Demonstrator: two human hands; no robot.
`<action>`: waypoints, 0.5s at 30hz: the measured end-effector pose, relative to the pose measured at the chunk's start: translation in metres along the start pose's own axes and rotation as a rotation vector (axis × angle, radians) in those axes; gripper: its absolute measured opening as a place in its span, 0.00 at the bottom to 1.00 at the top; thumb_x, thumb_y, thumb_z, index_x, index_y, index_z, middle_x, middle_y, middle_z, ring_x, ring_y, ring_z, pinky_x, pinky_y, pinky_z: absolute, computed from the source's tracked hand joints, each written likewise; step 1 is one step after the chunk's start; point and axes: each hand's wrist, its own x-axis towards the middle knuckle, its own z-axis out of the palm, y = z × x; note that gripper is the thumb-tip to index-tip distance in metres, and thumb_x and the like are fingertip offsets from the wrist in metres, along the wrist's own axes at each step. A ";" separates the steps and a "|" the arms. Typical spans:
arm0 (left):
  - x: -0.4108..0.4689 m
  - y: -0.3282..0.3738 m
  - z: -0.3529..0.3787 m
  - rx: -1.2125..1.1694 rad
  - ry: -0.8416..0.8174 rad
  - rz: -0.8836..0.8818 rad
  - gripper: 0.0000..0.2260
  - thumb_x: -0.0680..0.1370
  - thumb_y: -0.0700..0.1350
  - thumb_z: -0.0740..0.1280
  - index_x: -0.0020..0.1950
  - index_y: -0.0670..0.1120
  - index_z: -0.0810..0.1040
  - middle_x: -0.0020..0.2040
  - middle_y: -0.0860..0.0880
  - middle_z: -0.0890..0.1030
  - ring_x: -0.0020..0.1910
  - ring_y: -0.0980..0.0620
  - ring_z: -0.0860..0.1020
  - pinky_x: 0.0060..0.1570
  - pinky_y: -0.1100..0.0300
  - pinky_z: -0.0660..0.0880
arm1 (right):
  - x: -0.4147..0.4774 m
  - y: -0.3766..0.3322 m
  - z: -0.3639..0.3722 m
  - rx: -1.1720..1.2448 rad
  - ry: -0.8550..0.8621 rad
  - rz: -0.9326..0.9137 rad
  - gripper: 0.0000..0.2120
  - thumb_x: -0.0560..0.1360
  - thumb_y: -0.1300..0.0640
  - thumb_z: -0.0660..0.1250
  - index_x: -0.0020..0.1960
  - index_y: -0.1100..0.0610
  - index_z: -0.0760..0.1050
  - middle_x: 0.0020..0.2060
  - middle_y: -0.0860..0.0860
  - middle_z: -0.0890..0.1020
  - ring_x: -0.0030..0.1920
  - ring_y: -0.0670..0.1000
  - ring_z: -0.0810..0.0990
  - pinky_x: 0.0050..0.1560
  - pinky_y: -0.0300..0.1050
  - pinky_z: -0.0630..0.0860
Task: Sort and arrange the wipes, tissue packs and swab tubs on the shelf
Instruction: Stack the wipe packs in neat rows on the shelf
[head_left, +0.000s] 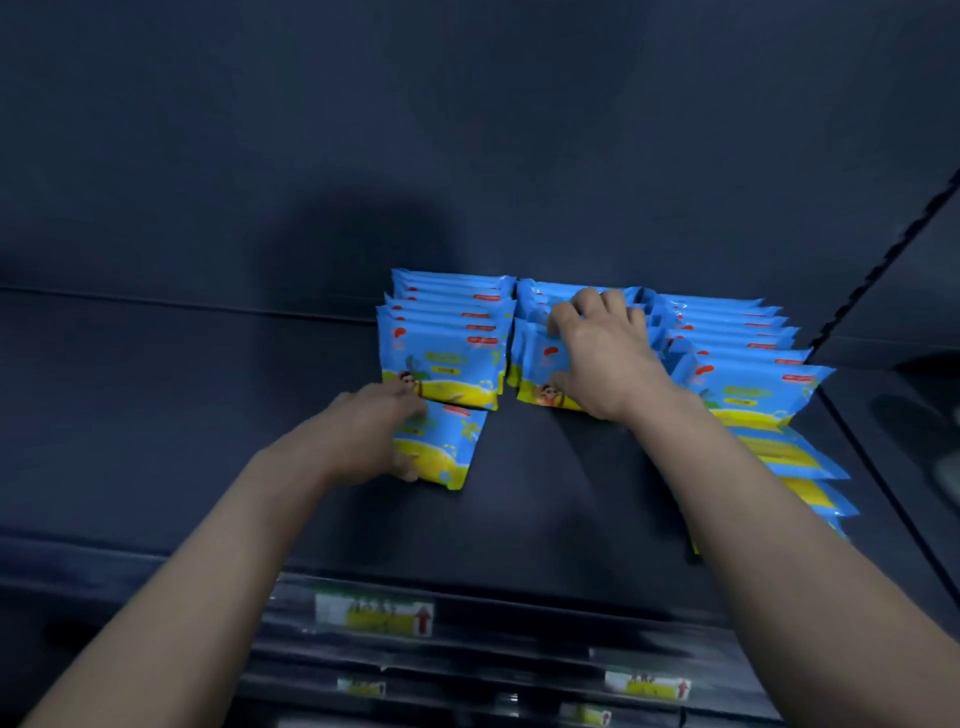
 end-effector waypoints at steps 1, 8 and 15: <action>0.002 -0.004 0.001 -0.037 -0.007 0.006 0.32 0.70 0.51 0.73 0.71 0.50 0.64 0.75 0.50 0.55 0.74 0.52 0.52 0.71 0.53 0.56 | -0.002 -0.002 0.001 -0.003 0.003 0.006 0.20 0.73 0.55 0.65 0.64 0.56 0.68 0.61 0.55 0.68 0.61 0.57 0.63 0.61 0.51 0.60; 0.012 -0.013 0.003 -0.151 -0.038 -0.018 0.28 0.69 0.49 0.73 0.64 0.58 0.64 0.70 0.51 0.62 0.66 0.46 0.64 0.67 0.49 0.61 | -0.010 -0.005 0.004 -0.013 0.024 0.041 0.21 0.73 0.57 0.65 0.65 0.55 0.68 0.60 0.54 0.70 0.62 0.57 0.64 0.61 0.50 0.60; 0.008 -0.006 -0.003 -0.070 0.035 0.040 0.37 0.63 0.53 0.77 0.66 0.51 0.63 0.60 0.52 0.62 0.63 0.49 0.59 0.60 0.58 0.58 | -0.015 0.005 0.006 0.017 0.039 0.108 0.18 0.74 0.64 0.61 0.64 0.57 0.69 0.59 0.55 0.73 0.60 0.57 0.67 0.59 0.48 0.62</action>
